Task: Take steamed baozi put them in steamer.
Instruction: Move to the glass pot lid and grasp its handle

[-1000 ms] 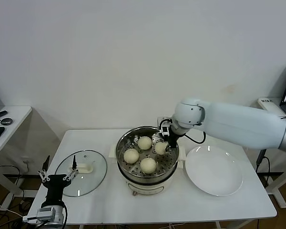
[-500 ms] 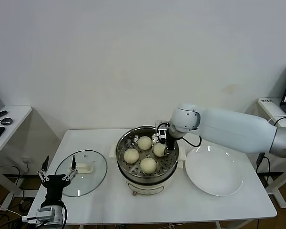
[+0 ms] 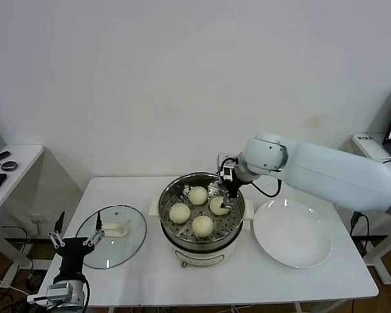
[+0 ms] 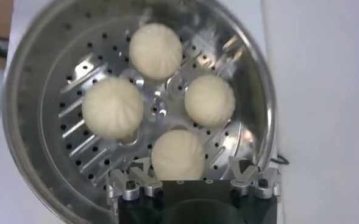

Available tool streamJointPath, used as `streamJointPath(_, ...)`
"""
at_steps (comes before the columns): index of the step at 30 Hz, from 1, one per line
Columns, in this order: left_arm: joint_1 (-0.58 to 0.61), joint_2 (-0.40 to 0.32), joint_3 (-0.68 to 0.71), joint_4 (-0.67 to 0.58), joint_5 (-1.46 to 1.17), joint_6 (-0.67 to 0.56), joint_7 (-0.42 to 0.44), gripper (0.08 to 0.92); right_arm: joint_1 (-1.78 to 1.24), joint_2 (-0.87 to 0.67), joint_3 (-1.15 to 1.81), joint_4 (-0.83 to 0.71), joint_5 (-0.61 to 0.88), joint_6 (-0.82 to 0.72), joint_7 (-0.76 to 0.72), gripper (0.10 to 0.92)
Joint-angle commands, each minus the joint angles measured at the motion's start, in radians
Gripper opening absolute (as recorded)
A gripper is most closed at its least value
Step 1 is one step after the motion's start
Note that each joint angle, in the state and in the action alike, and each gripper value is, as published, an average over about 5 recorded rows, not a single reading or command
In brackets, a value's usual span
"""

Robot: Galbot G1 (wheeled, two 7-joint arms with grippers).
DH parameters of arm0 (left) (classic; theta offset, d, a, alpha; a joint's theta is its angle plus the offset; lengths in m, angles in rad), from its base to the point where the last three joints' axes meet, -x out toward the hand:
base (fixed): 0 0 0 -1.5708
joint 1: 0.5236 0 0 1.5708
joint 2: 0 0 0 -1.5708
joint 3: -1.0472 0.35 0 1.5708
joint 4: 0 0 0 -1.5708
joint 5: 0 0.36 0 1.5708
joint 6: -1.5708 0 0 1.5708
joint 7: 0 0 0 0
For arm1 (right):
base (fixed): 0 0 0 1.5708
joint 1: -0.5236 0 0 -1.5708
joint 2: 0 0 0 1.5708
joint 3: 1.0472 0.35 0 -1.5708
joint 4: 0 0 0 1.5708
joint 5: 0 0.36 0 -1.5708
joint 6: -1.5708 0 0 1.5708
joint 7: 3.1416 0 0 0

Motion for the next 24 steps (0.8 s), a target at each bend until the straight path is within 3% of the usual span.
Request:
streamJointPath(1,0.004,0.001,0.002,-0.010,-0.034,0.001,0.001,0.823,-0.371,-0.225,0.371,0.187,0.075,0.187,0.447,0.823)
streamJointPath(6,0.004,-0.004,0.007,-0.022,-0.047,0.000,-0.002,0.823,-0.815,-0.251,0.759,0.189,-0.013,0.420,0.545,0.823)
streamJointPath(10,0.008,-0.008,0.011,-0.023,-0.043,-0.004,-0.004,0.823,-1.179,-0.177,1.104,0.190,-0.152,0.578,0.564,0.823)
streamJointPath(18,0.014,-0.020,0.035,-0.033,-0.002,-0.015,-0.031,0.823,-1.652,0.175,1.659,0.201,-0.457,0.879,0.485,0.823)
streamJointPath(24,0.013,-0.014,0.065,-0.002,0.166,-0.012,-0.050,0.823,-1.845,0.421,1.911,0.264,-0.501,1.009,0.419,0.823)
